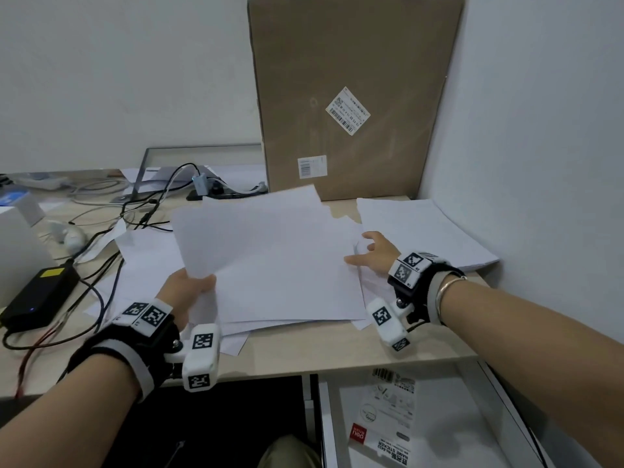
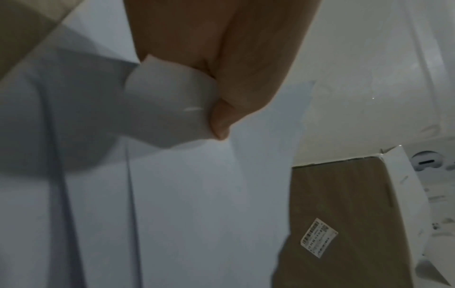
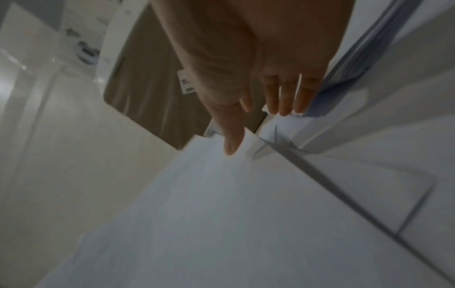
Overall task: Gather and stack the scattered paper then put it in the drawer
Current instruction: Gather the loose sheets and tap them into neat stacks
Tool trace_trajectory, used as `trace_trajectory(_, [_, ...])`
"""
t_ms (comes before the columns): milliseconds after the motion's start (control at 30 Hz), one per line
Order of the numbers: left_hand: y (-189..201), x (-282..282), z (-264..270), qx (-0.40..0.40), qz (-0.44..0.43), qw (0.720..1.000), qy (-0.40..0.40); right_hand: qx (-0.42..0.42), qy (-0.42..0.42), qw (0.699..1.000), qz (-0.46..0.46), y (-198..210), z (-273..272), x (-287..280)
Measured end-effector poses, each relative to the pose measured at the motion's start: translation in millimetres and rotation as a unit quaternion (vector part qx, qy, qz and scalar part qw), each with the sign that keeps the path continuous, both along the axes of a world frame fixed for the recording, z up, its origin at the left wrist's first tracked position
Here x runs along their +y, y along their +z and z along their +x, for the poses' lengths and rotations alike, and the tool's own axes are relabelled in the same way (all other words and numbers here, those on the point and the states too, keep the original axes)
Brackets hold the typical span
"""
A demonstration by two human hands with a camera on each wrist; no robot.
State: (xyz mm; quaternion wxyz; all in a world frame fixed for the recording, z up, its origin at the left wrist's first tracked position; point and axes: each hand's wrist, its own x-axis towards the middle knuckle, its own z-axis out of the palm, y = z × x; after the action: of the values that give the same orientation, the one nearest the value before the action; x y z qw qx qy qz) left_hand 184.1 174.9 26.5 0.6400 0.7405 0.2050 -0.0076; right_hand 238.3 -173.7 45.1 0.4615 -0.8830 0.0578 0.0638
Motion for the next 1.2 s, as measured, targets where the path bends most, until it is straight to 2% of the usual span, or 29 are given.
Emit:
trace_trajectory(67, [11, -1, -5, -0.039, -0.027, 0.999, -0.007, 0.033, -0.007, 0.995, 0.095, 6, -2, -7])
trace_trajectory(133, [25, -5, -9, -0.076, -0.057, 0.995, -0.028, 0.054, 0.040, 0.981, 0.184, 16, -4, -13])
trace_trajectory(233, [49, -14, -13, -0.132, -0.087, 0.986, -0.049, 0.004, 0.103, 0.956, 0.275, 42, -16, -12])
trace_trajectory(333, [70, -20, -13, -0.180, -0.116, 0.975, -0.060, -0.072, 0.114, 0.937, 0.321, 66, -23, -13])
trace_trajectory(500, [76, -17, -20, -0.201, -0.123, 0.963, -0.128, -0.074, 0.133, 0.951, 0.270, 64, -39, -22])
trace_trajectory(700, [73, -20, -23, -0.202, -0.126, 0.959, -0.155, -0.081, 0.131, 0.956, 0.251, 51, -47, -15])
trace_trajectory(867, [73, -23, -22, -0.187, -0.134, 0.961, -0.153, -0.069, 0.084, 0.948, 0.298, 42, -50, -2])
trace_trajectory(967, [69, -24, -27, -0.165, -0.118, 0.959, -0.199, -0.052, 0.065, 0.935, 0.346, 34, -52, -1])
trace_trajectory(1067, [66, -31, -29, -0.135, -0.106, 0.956, -0.240, -0.033, 0.077, 0.942, 0.326, 27, -58, 4])
trace_trajectory(1133, [63, -33, -24, -0.126, -0.096, 0.962, -0.221, -0.040, 0.073, 0.953, 0.292, 23, -61, 9])
trace_trajectory(1200, [58, -32, -16, -0.122, -0.095, 0.978, -0.140, -0.061, 0.053, 0.965, 0.250, 24, -62, 10])
